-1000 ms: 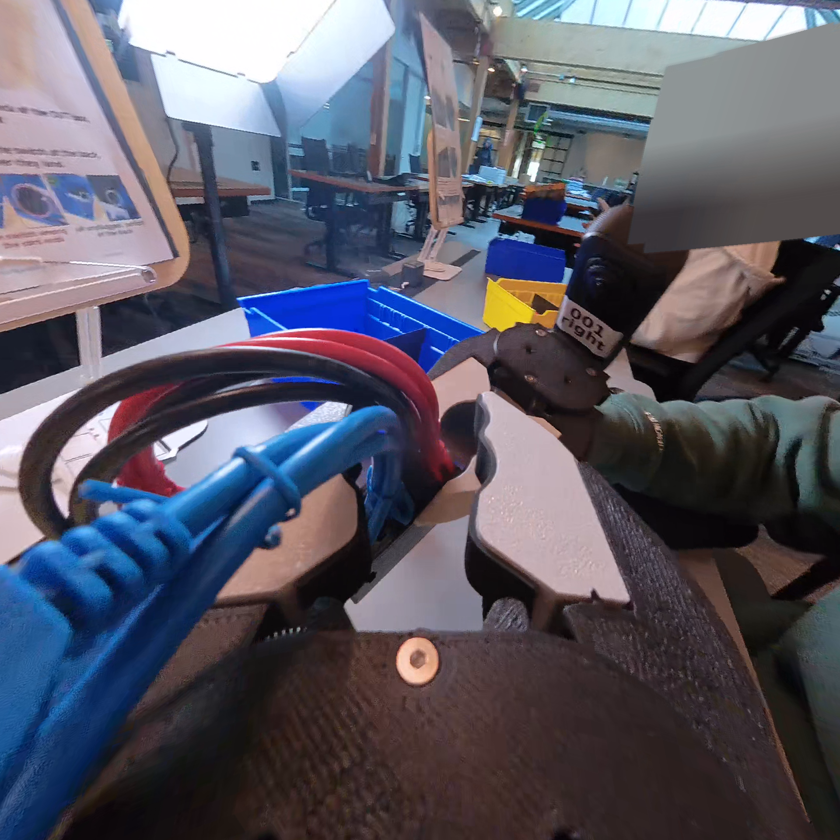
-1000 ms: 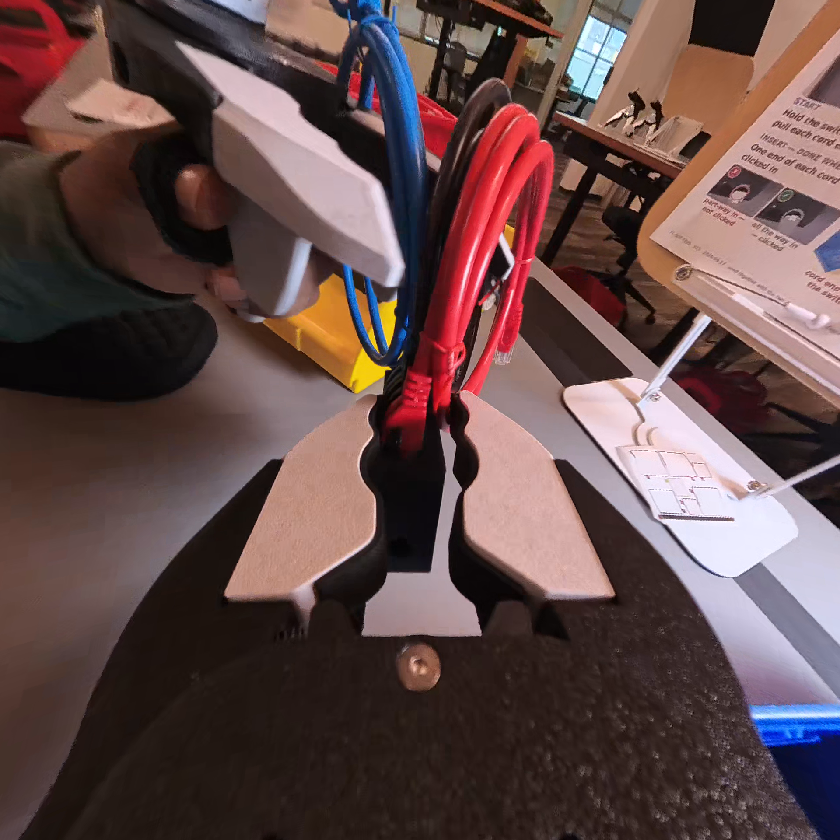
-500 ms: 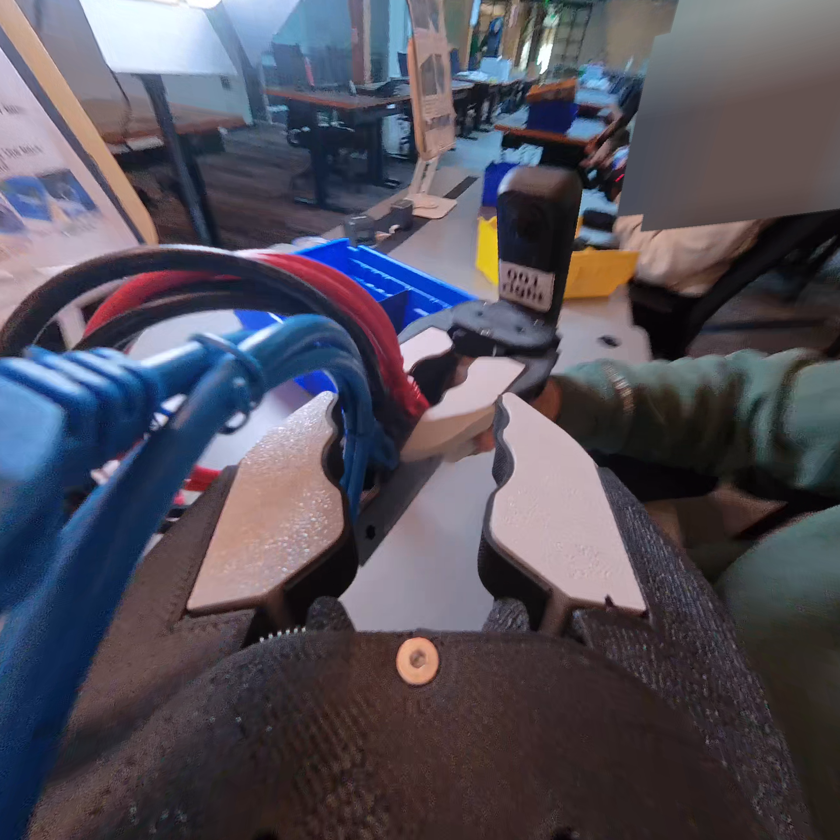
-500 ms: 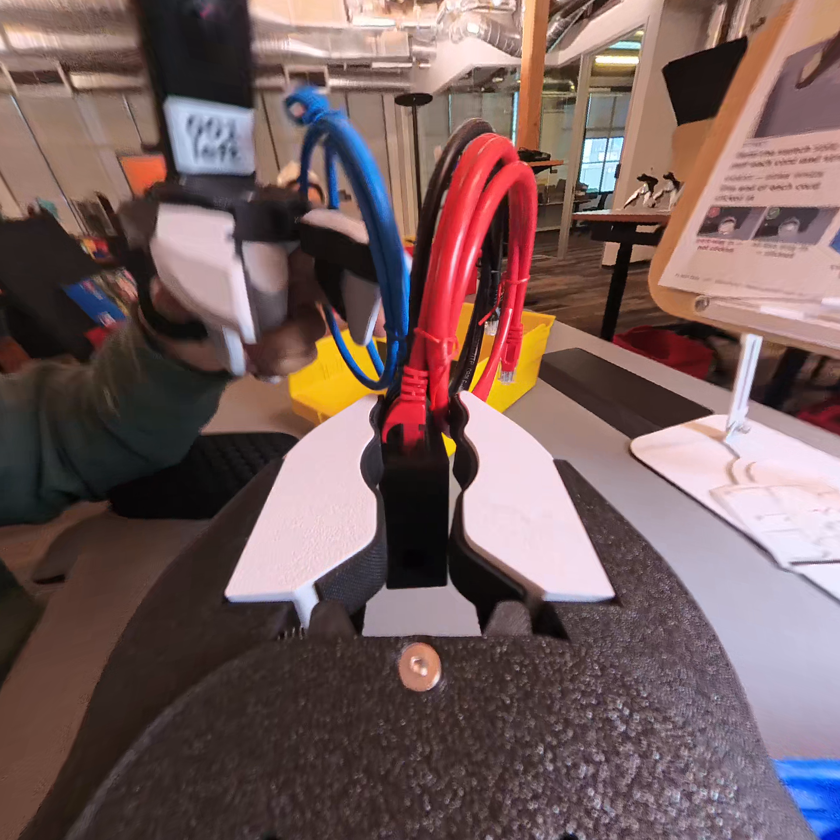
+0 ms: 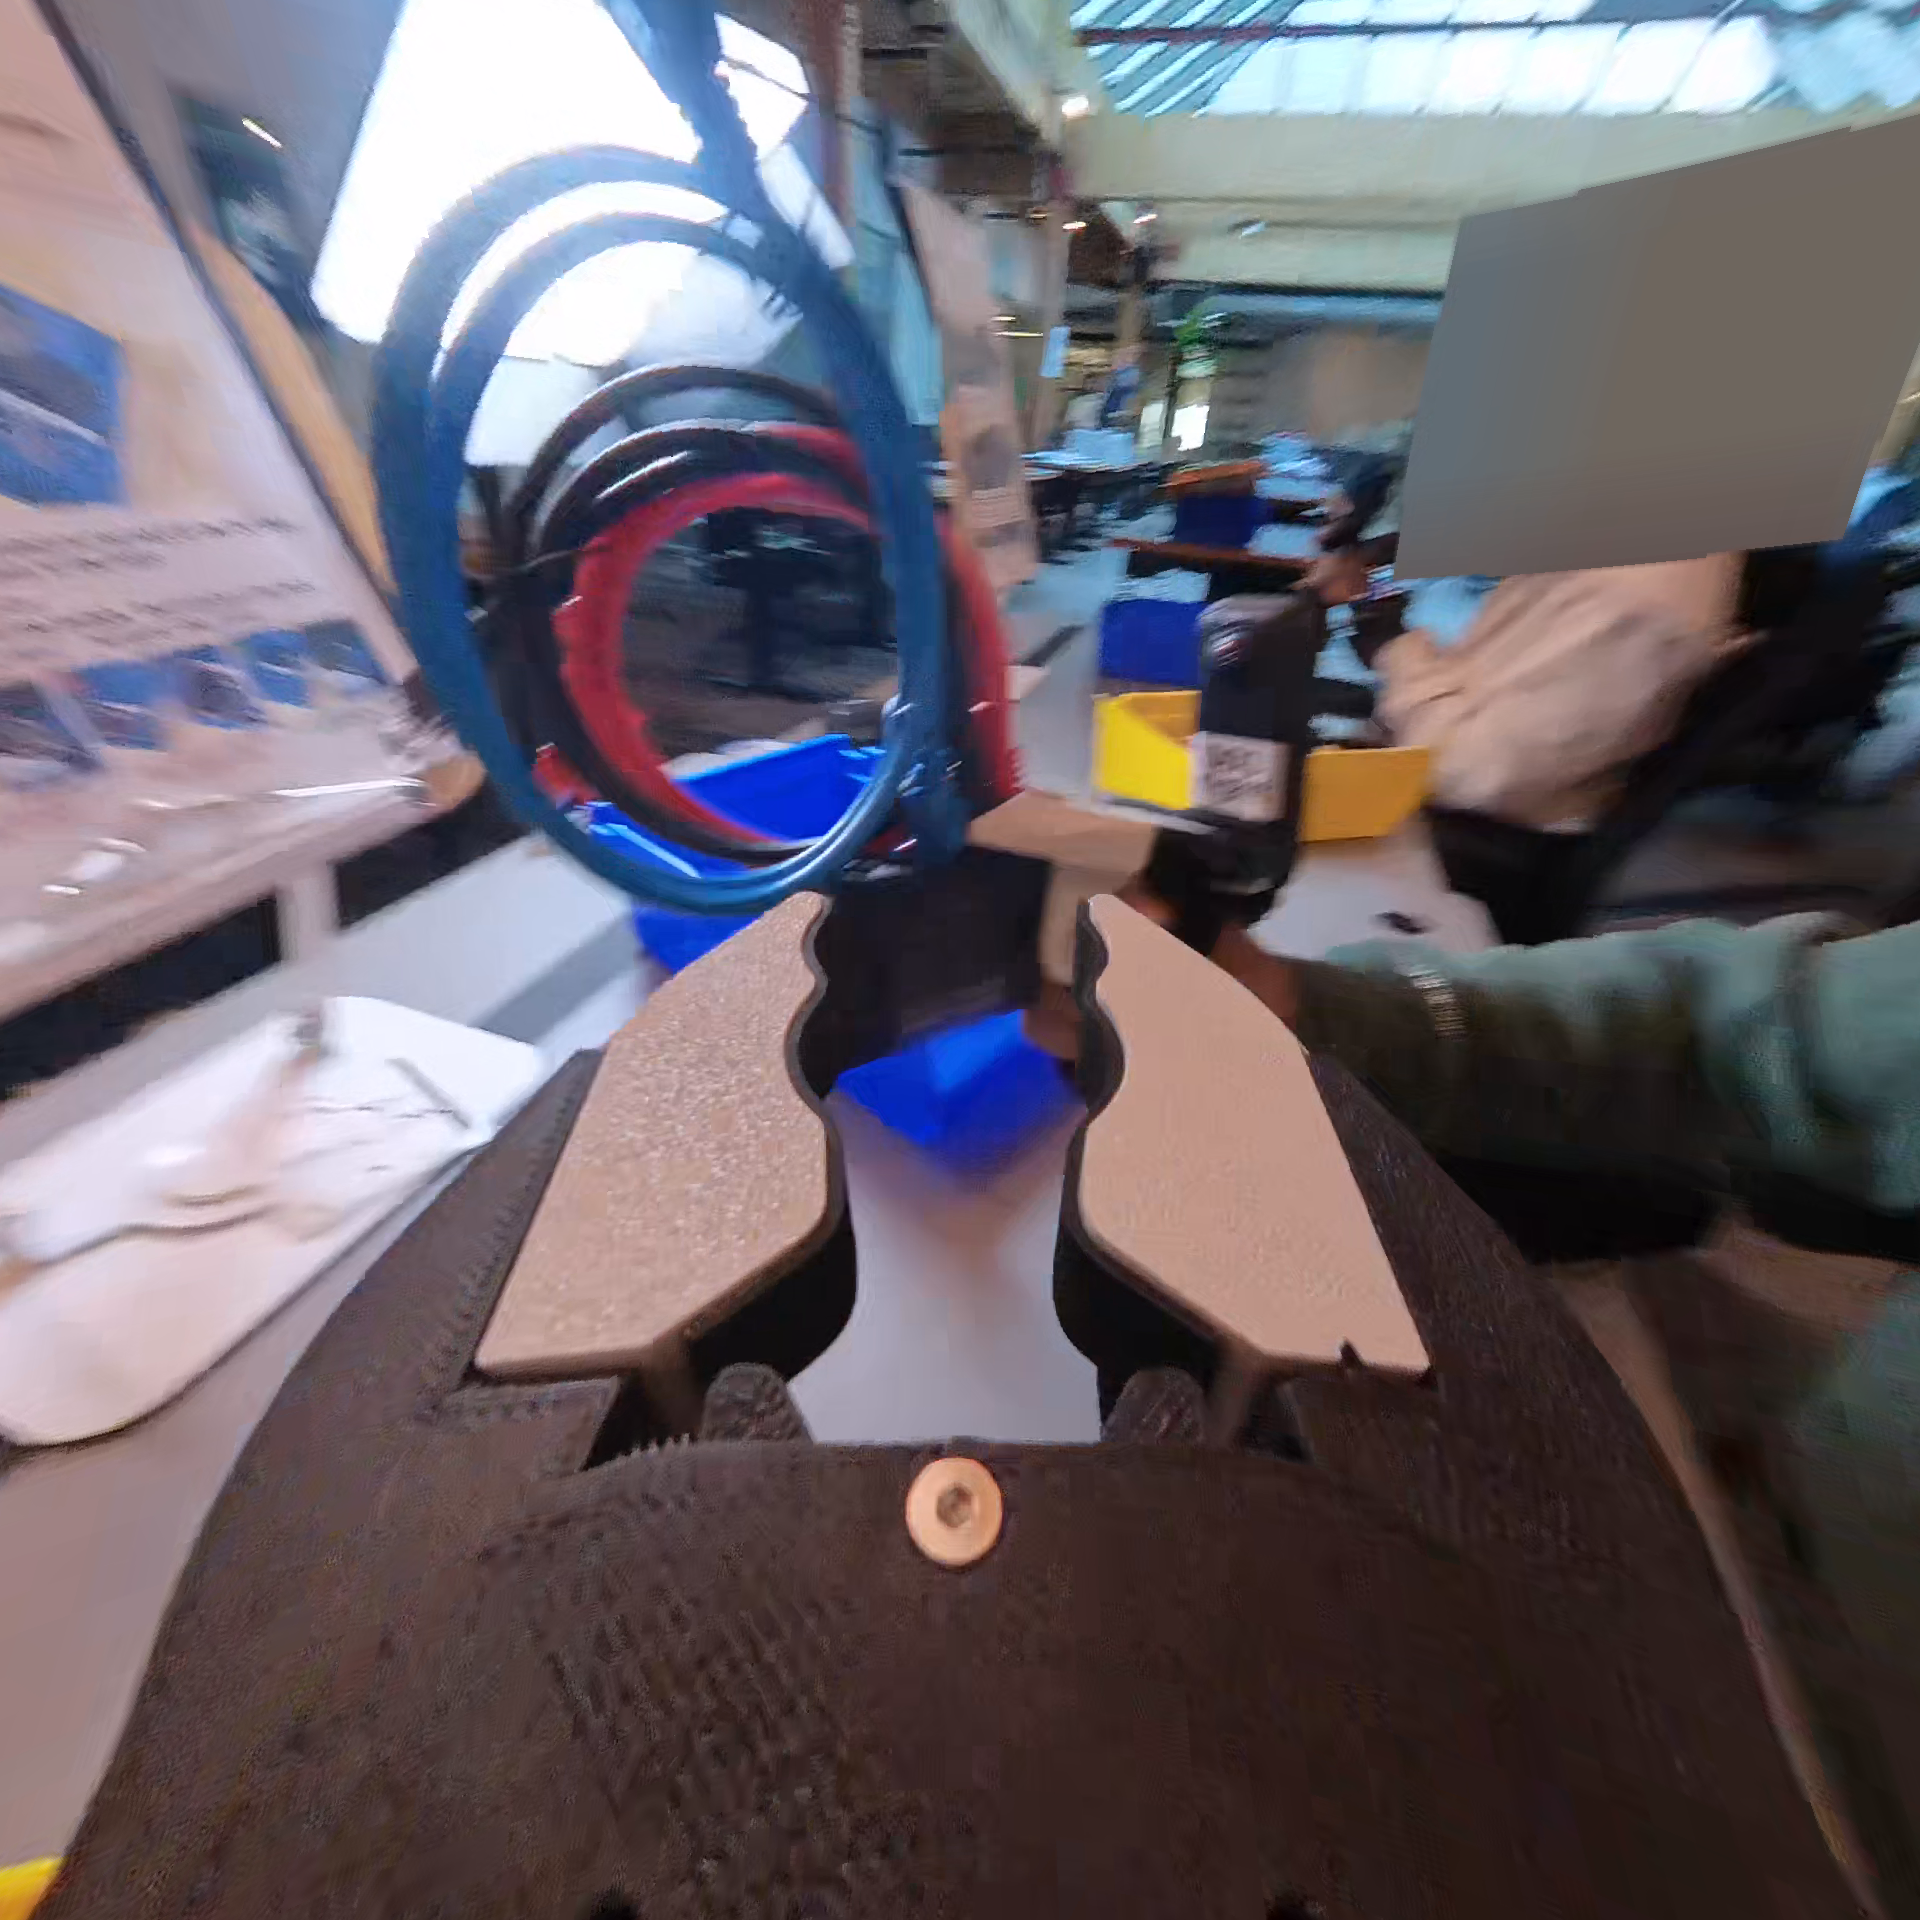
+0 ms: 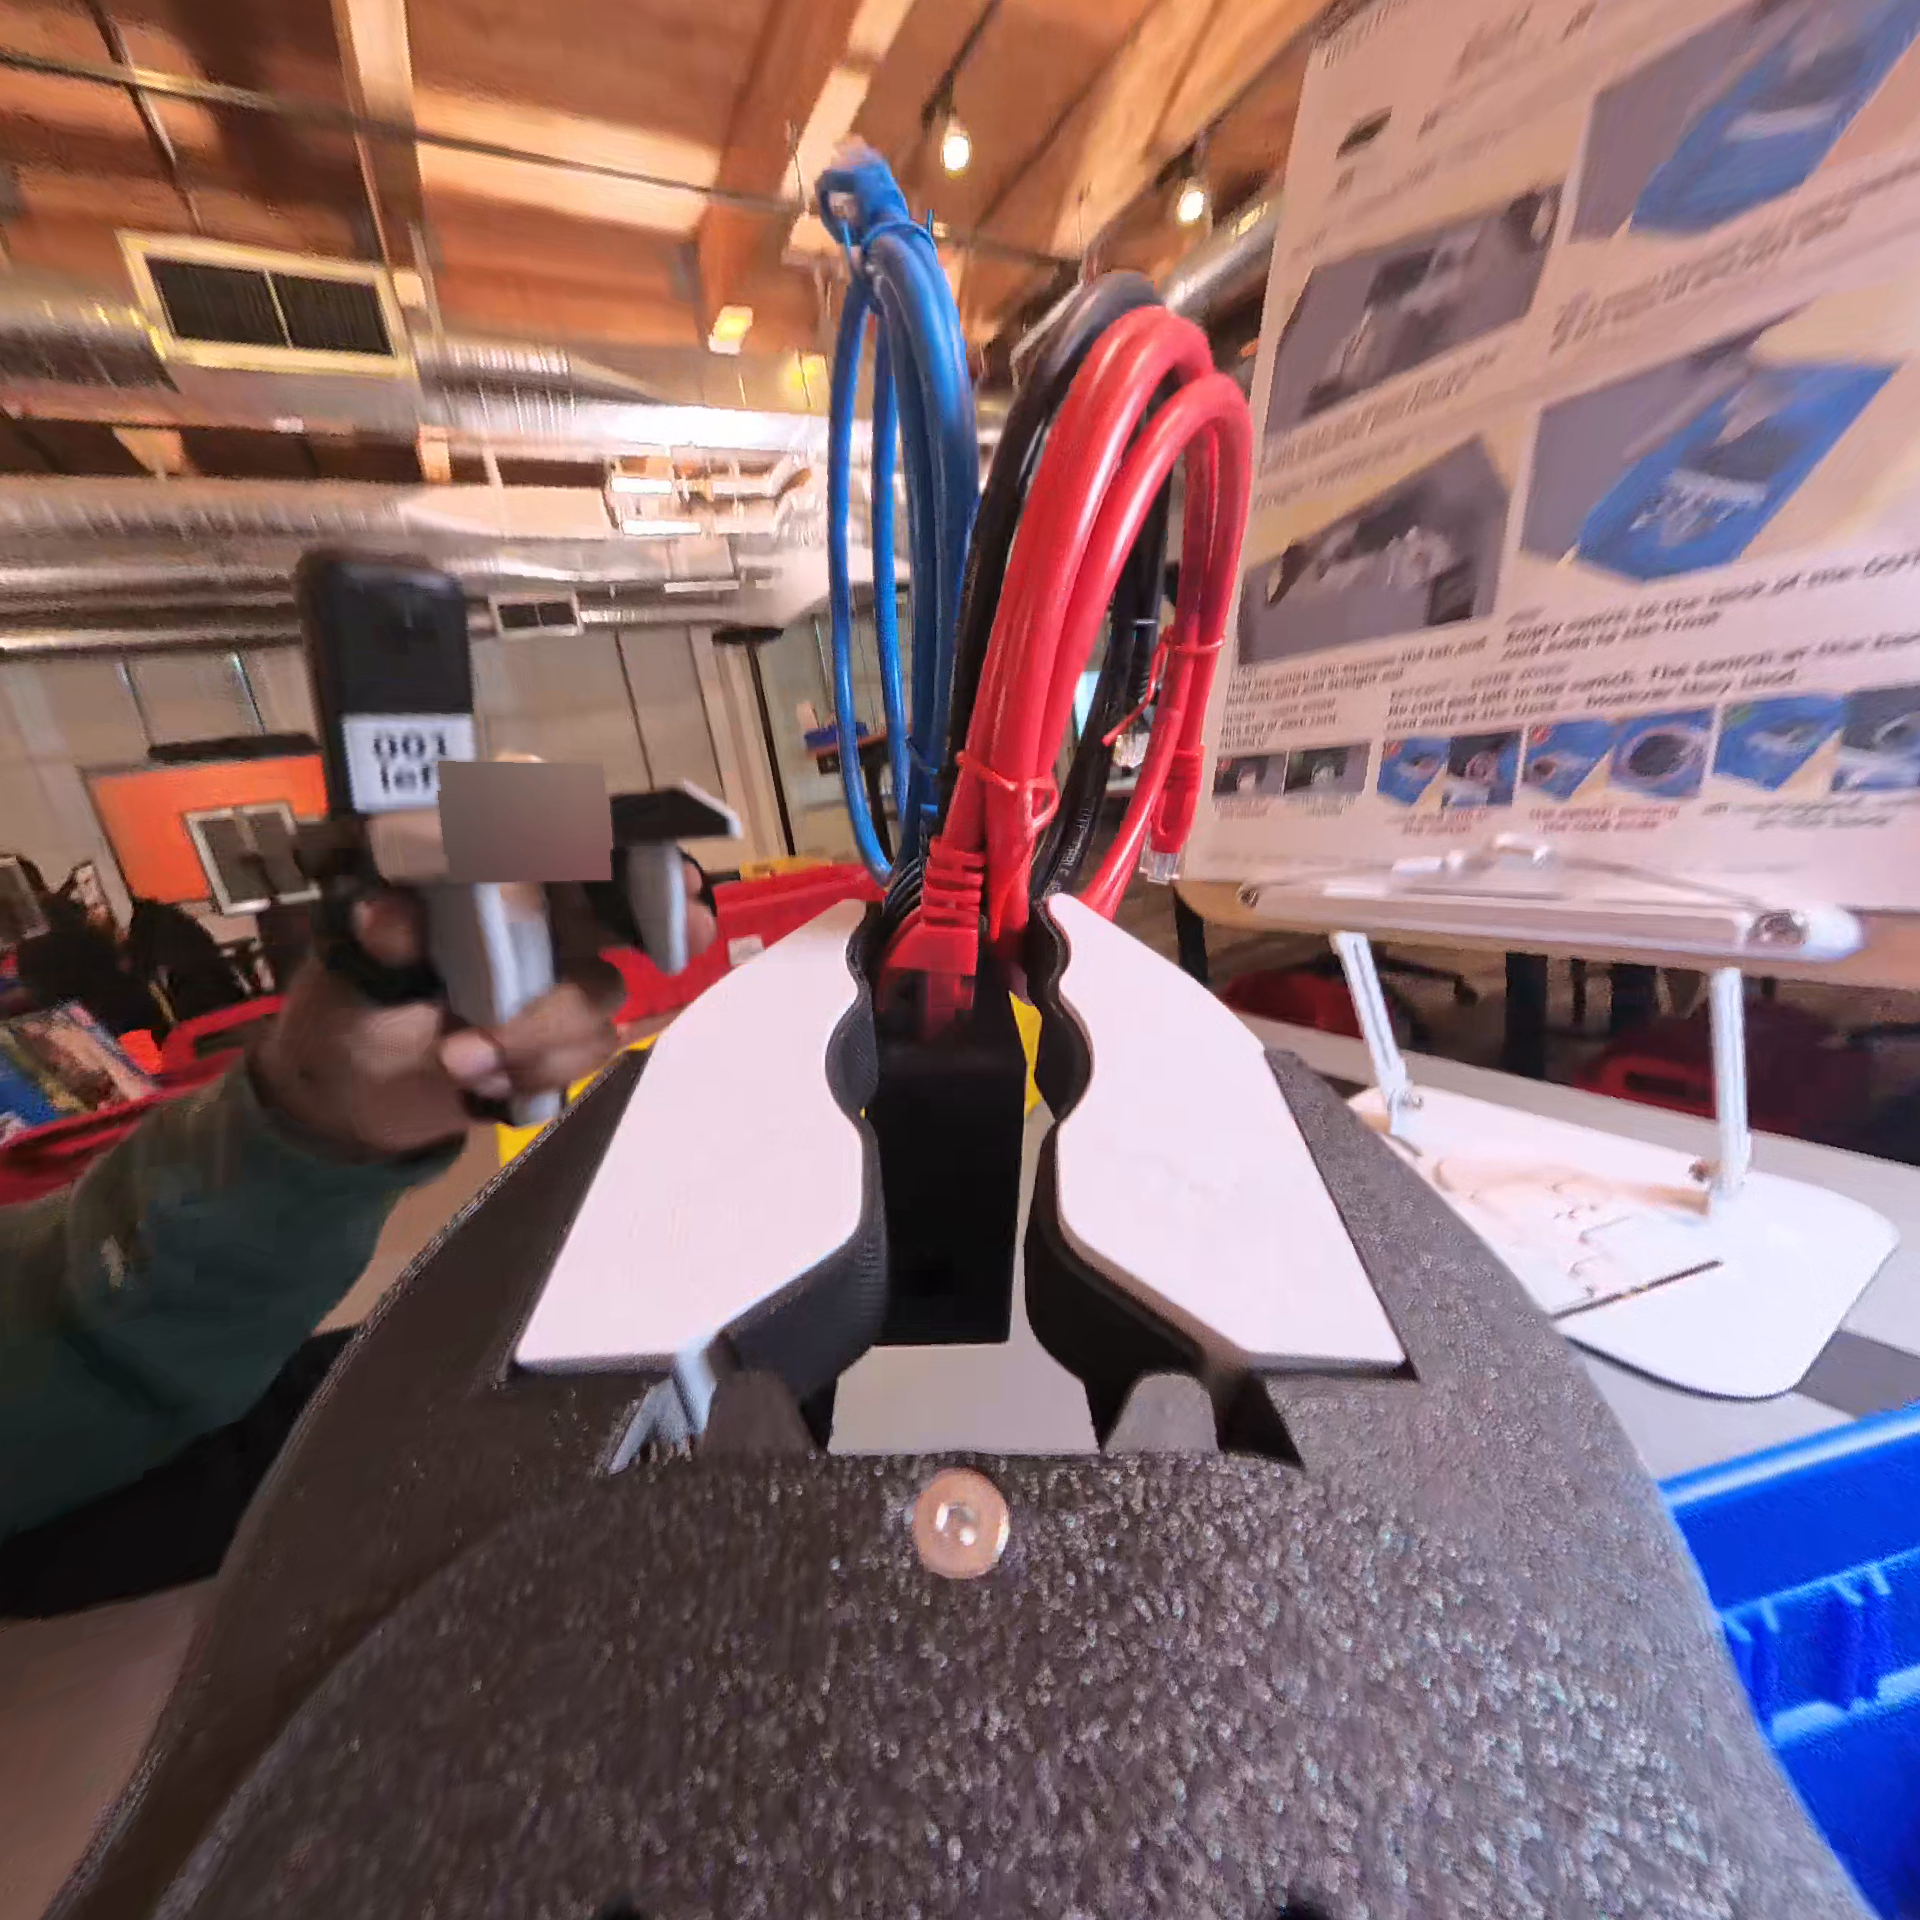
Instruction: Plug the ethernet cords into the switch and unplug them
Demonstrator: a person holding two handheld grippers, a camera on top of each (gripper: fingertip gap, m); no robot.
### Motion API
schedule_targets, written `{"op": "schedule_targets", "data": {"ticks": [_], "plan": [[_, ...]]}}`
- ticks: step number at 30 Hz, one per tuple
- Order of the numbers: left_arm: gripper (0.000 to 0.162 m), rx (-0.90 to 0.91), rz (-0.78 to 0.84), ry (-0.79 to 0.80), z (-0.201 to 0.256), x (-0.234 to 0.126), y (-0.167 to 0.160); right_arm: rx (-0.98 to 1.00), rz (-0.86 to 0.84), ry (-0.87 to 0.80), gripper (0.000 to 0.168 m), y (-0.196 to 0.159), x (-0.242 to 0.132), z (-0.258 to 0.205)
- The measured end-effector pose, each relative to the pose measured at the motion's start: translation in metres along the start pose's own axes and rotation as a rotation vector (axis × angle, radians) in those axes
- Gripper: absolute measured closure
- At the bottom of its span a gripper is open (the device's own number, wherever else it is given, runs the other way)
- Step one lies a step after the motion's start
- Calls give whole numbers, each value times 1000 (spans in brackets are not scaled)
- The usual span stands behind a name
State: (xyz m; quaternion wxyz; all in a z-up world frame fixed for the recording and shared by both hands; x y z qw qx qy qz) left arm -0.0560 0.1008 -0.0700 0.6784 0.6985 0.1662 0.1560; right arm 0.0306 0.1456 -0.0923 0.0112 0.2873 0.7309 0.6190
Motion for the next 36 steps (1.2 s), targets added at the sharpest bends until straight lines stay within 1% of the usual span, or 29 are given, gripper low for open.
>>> {"op": "schedule_targets", "data": {"ticks": [2,4,6,8,10,13,15,18,22,23,27,29,32,34,36], "plan": [[116,114,4,148,-8,8,-12,17,51,14,142,10,-4,-2],[108,193,34,290,-16,11,-21,48,86,23,141,15,-7,-3],[103,212,36,334,-14,15,-34,67,102,26,141,16,-7,-4],[106,168,29,311,-9,19,-43,104,102,33,141,11,-6,-6],[114,126,19,300,-10,21,-50,128,83,45,141,1,-4,-10],[116,71,4,298,-15,19,-61,145,56,74,141,-10,1,-19],[112,43,16,295,-15,15,-66,143,55,86,141,-11,3,-26],[111,15,59,251,-7,14,-65,142,51,115,141,-13,5,-36],[119,-31,97,149,5,17,-64,177,63,158,141,-15,7,-44],[118,-56,115,125,7,18,-64,187,62,172,141,-17,7,-46],[120,-272,228,7,6,14,-59,231,78,188,141,-23,7,-49],[121,-331,233,-28,5,14,-62,266,97,189,141,-23,7,-48],[127,-415,247,-101,6,13,-63,334,114,212,141,-23,5,-45],[129,-408,210,-125,6,11,-64,351,80,234,141,-25,6,-43],[132,-390,159,-139,5,8,-62,299,6,235,142,-27,7,-39]]}}
Point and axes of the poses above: each gripper's, where its closed fingertips meet, x out along the fingers, y out of its top, z = x × y across the jaws, the point moved 1 cm from there along -x, back along the fingers, and after that the axes turned 5 degrees about x, right-handed, at the moved point
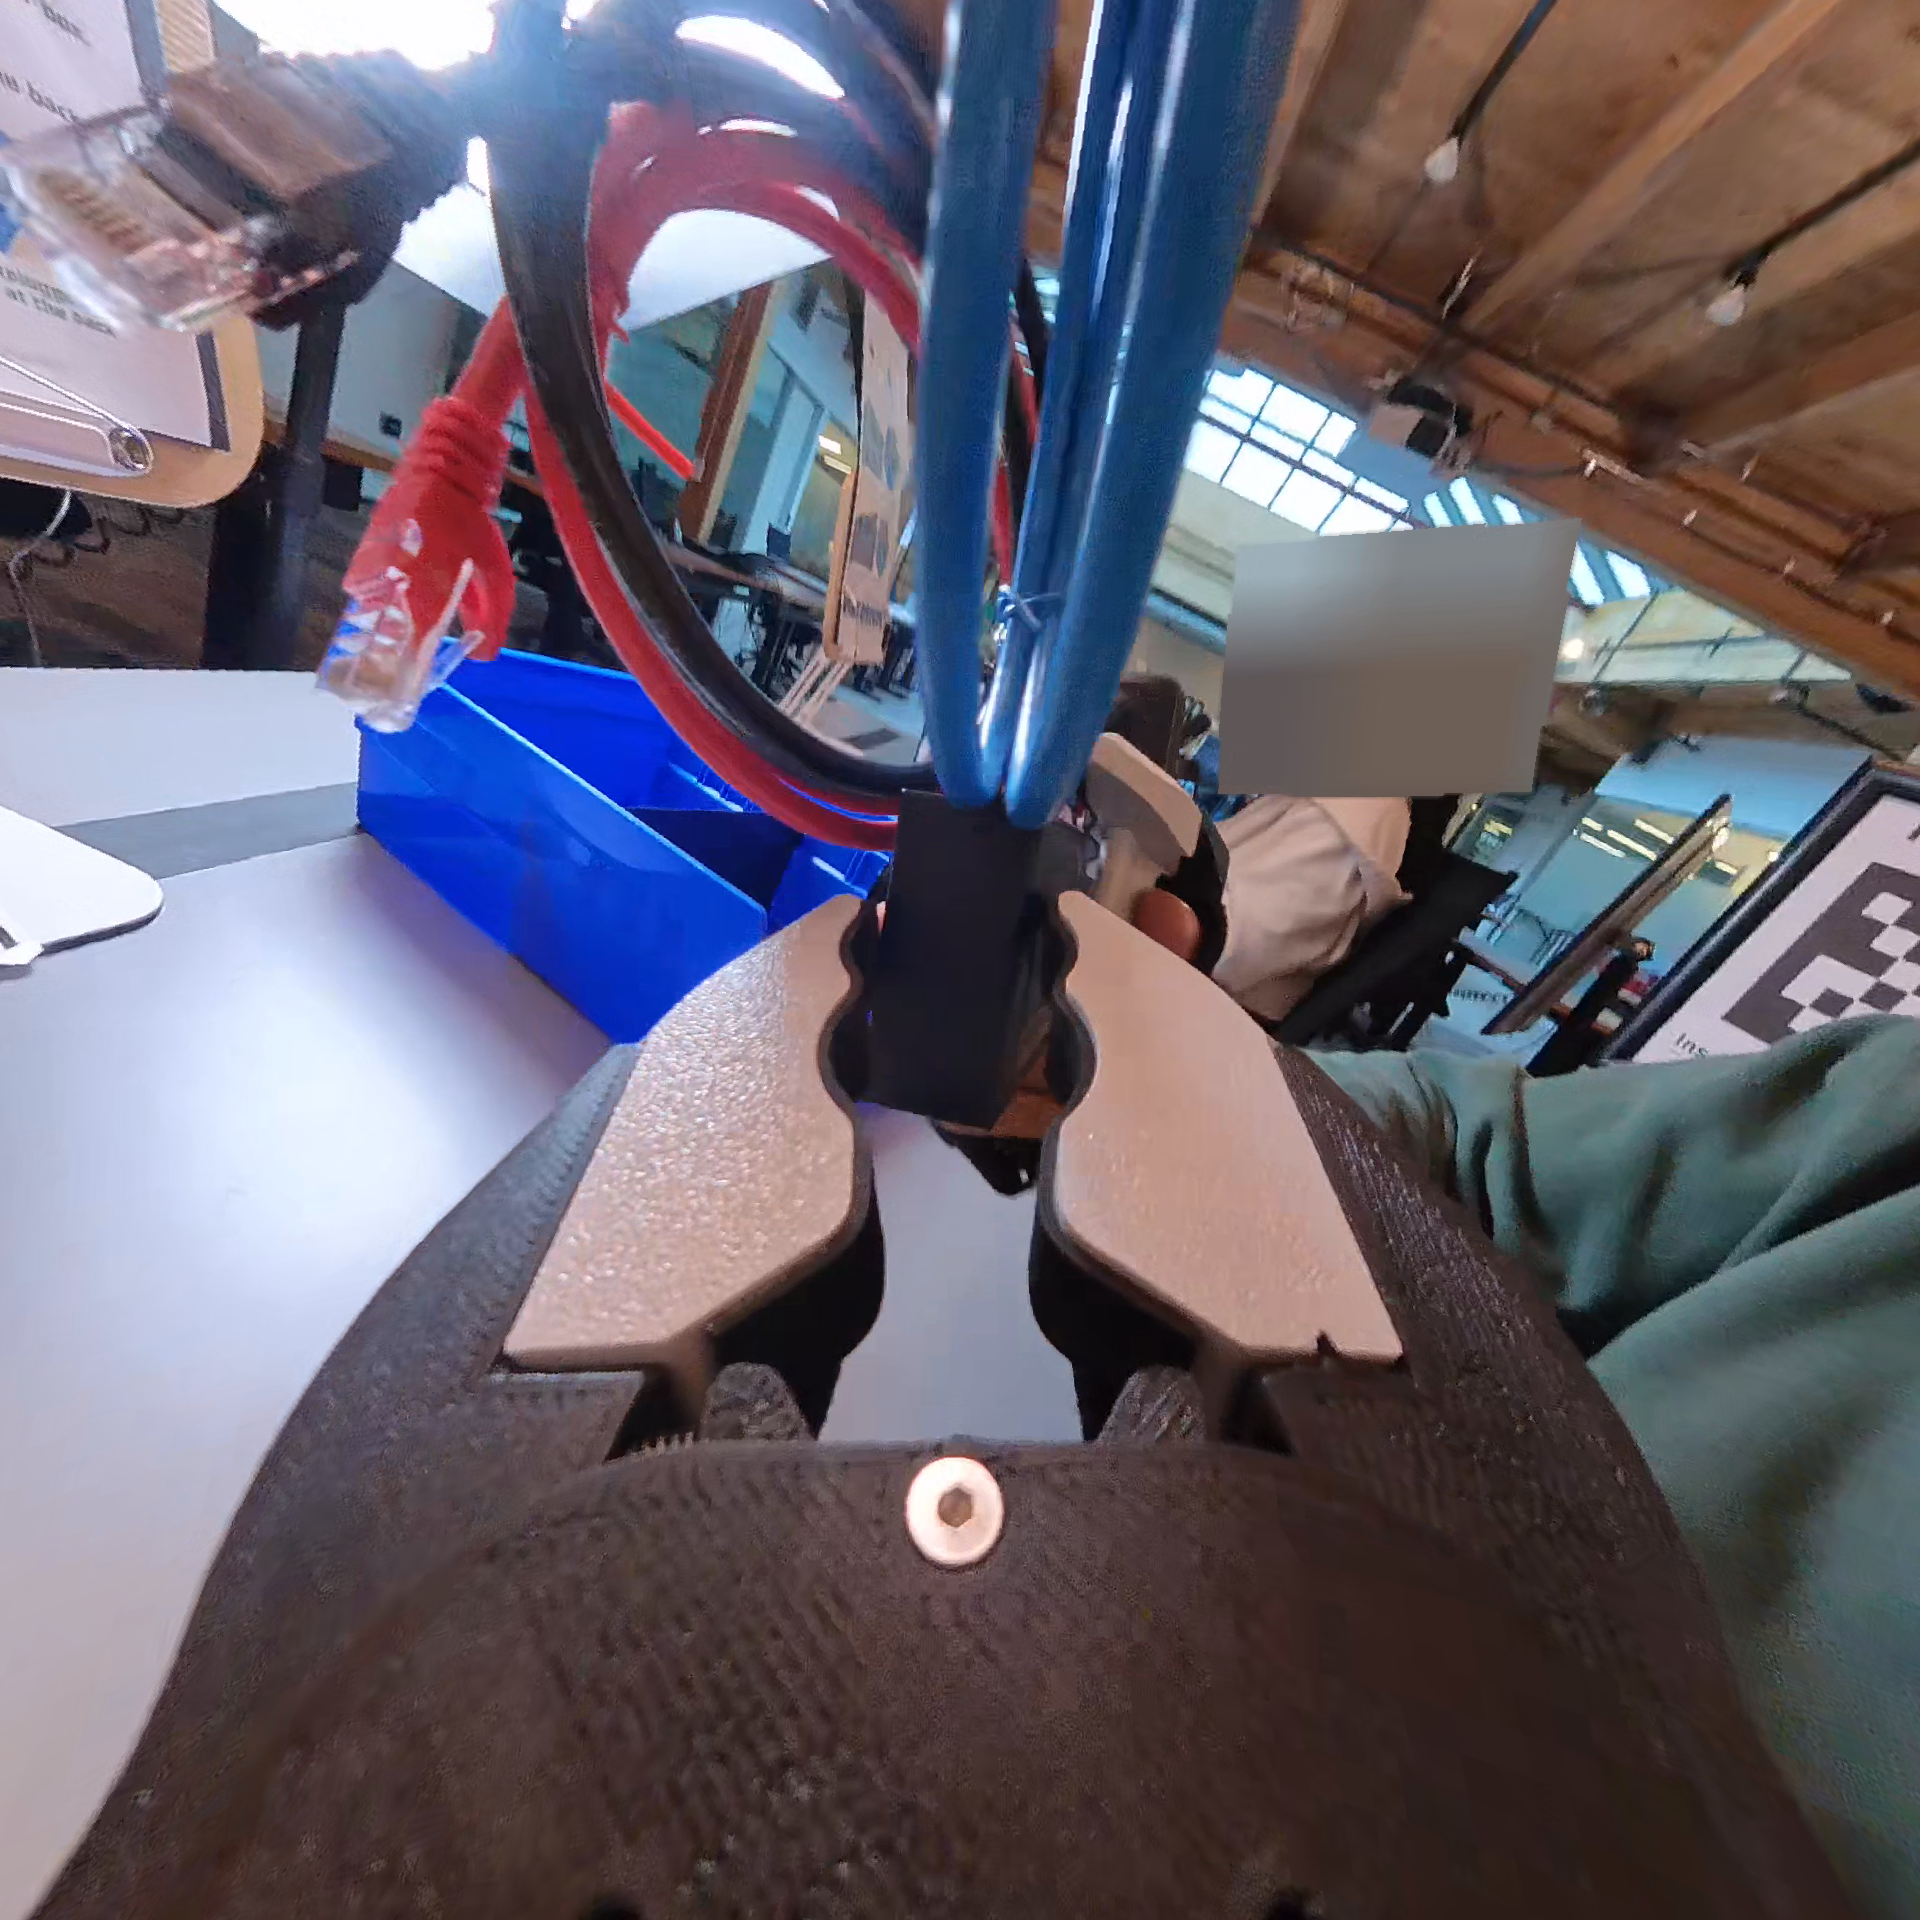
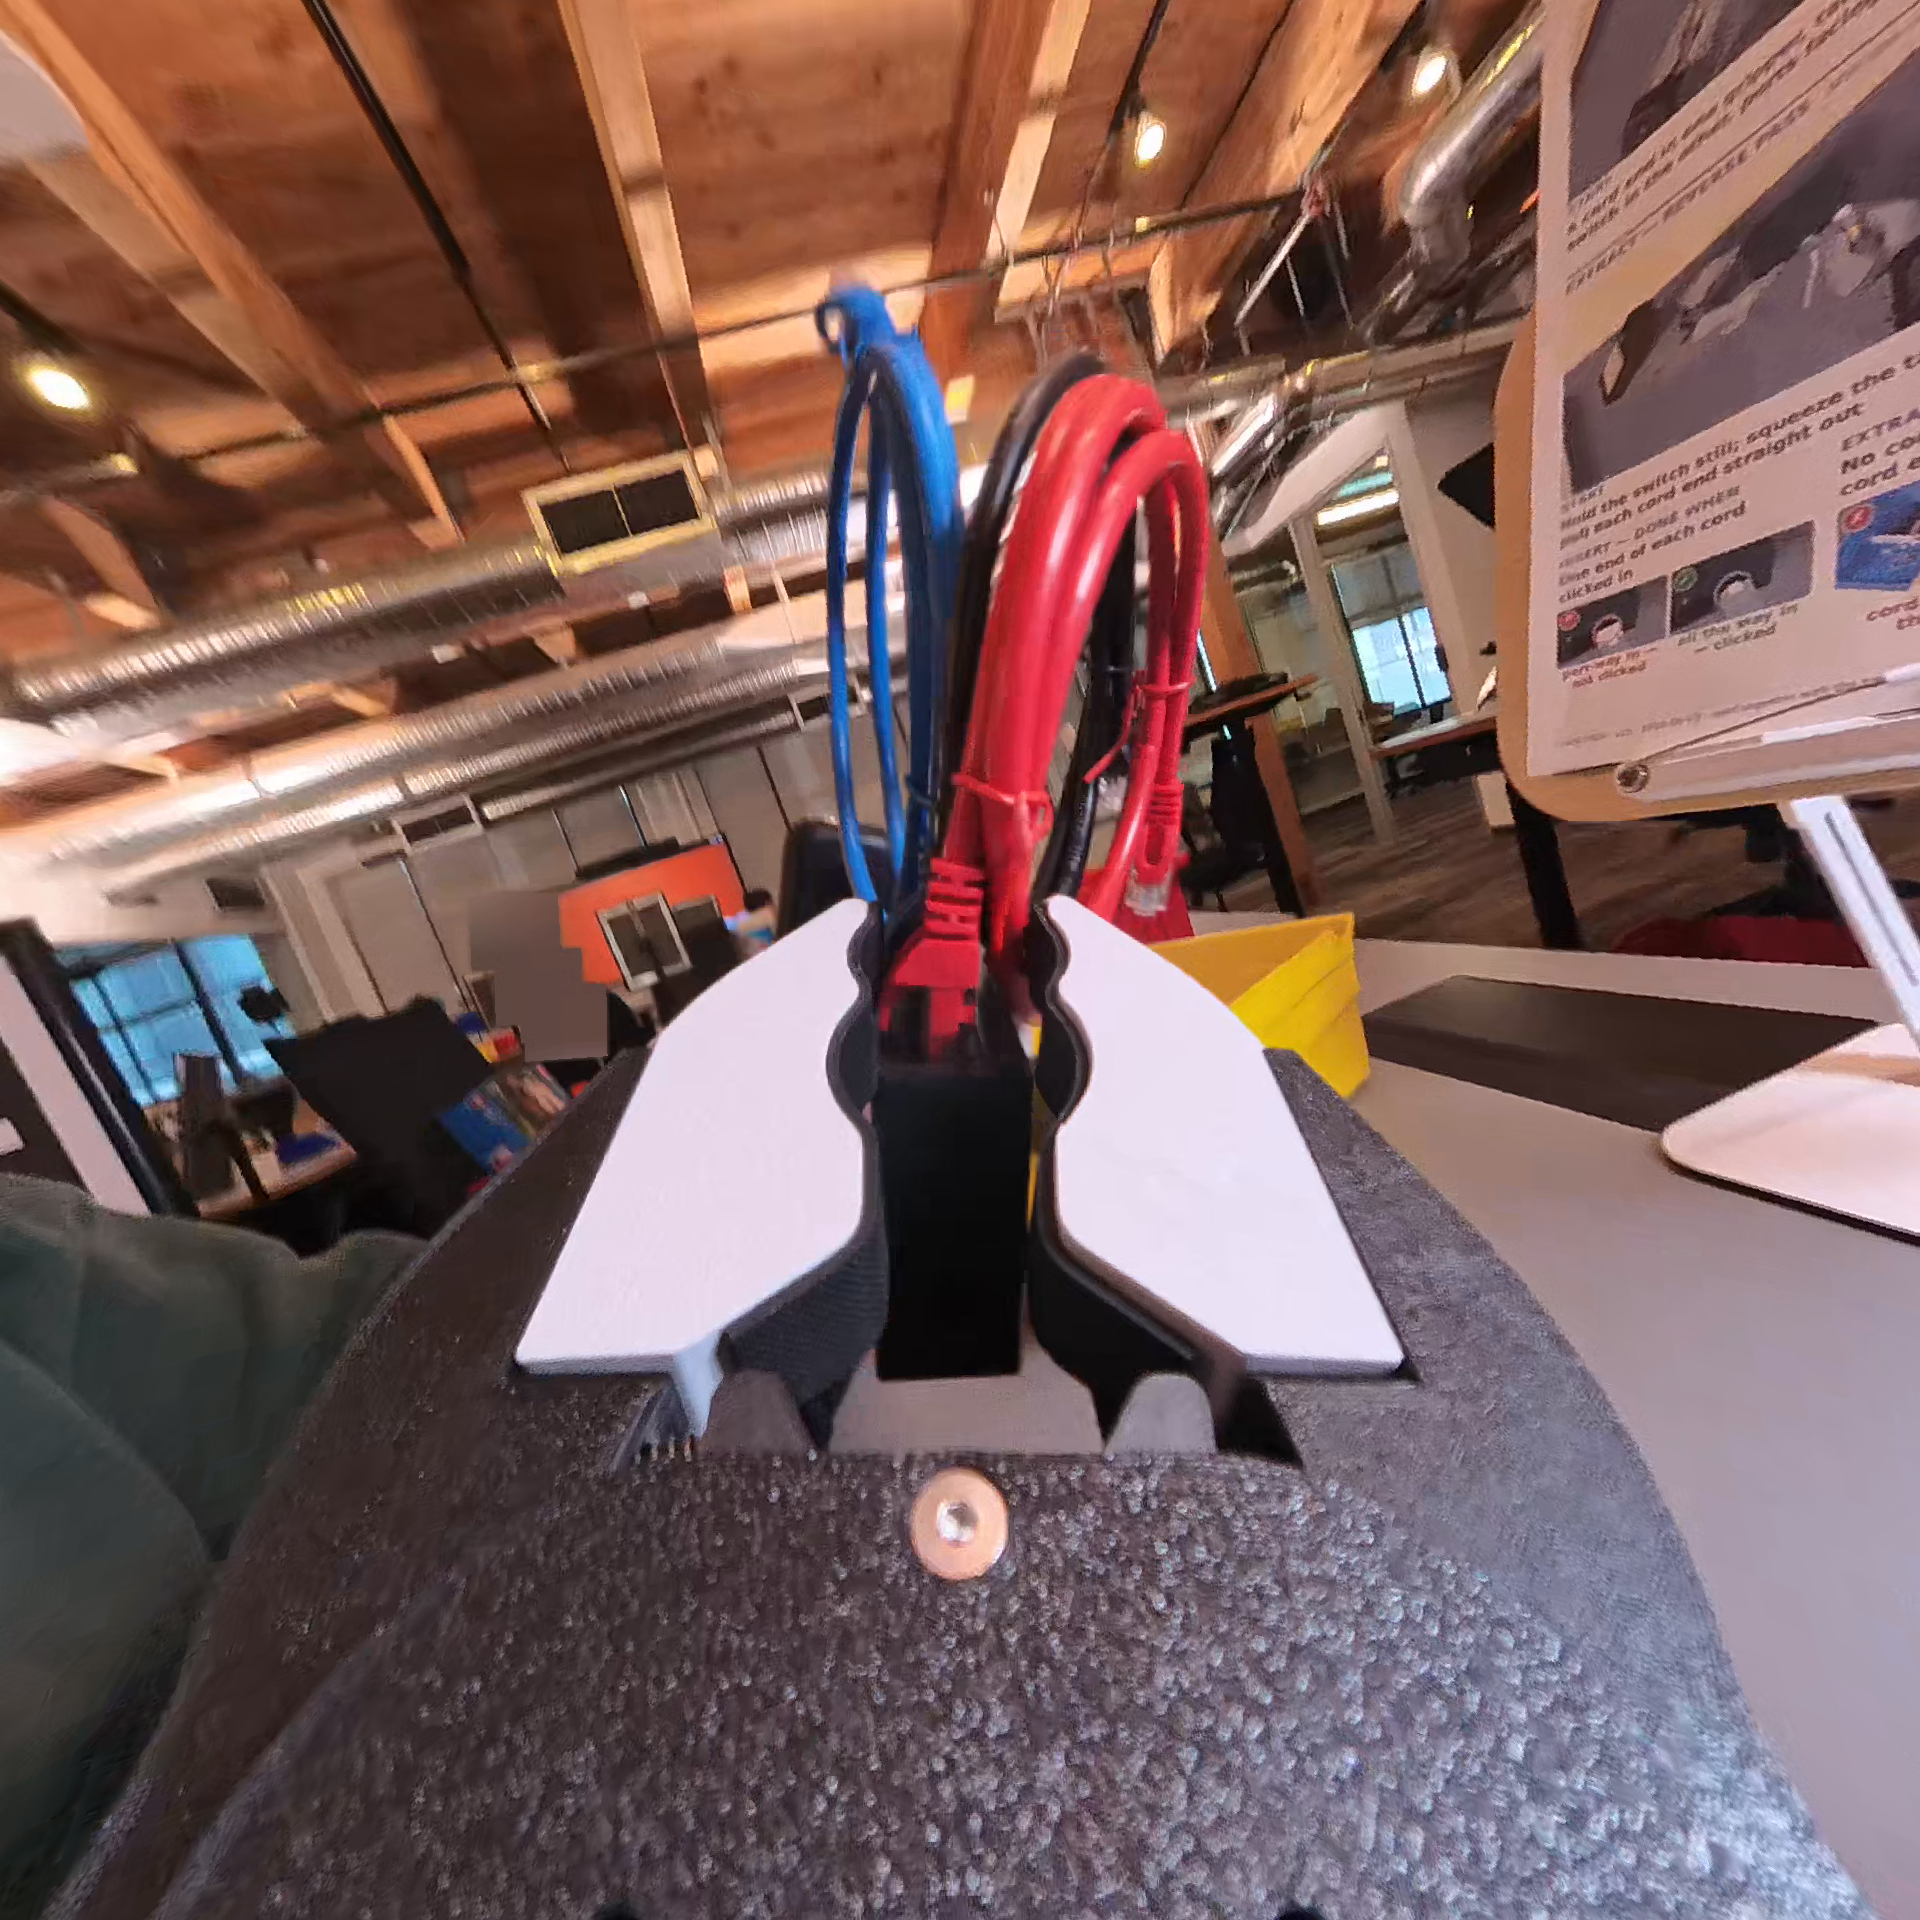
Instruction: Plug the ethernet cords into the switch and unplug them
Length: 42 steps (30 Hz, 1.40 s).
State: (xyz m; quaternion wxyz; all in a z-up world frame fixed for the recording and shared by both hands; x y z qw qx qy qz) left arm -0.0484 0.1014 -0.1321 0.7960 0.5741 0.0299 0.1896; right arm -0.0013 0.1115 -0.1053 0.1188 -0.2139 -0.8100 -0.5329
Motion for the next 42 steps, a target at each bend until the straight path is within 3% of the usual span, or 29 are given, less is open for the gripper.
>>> {"op": "schedule_targets", "data": {"ticks": [5,9,12,16,19,23,25,28,30,34,36,39,42], "plan": [[136,-49,-170,-40,2,-11,-3,-138,-347,-5,133,-14,-4,8],[136,-71,-219,-71,3,-19,-7,16,-575,63,136,-42,-14,3],[136,-49,-171,-42,-1,-23,1,2,-471,83,138,-46,-8,5],[135,-60,18,-67,-1,-30,21,-128,-303,80,140,-43,5,-3],[119,-29,102,-127,9,-31,29,-164,-207,87,143,-35,9,-15],[99,-7,39,-172,19,-15,9,-172,-93,93,144,-12,8,-25],[105,-8,25,-193,27,-6,1,-188,-84,76,144,-13,7,-27],[130,26,55,-156,28,-4,3,-181,-79,65,141,-25,11,-29],[131,-23,37,-163,26,-10,3,-210,-100,8,138,-29,14,-26],[132,-64,21,-65,14,-15,10,-308,-217,-137,120,-22,11,-6],[132,-105,12,-35,9,-18,11,-347,-324,-194,121,-15,3,5],[132,-142,-26,2,3,-21,9,-433,-574,-290,124,-8,-16,20],[132,-209,-87,36,-2,-22,-3,-502,-872,-274,130,-12,-42,7]]}}
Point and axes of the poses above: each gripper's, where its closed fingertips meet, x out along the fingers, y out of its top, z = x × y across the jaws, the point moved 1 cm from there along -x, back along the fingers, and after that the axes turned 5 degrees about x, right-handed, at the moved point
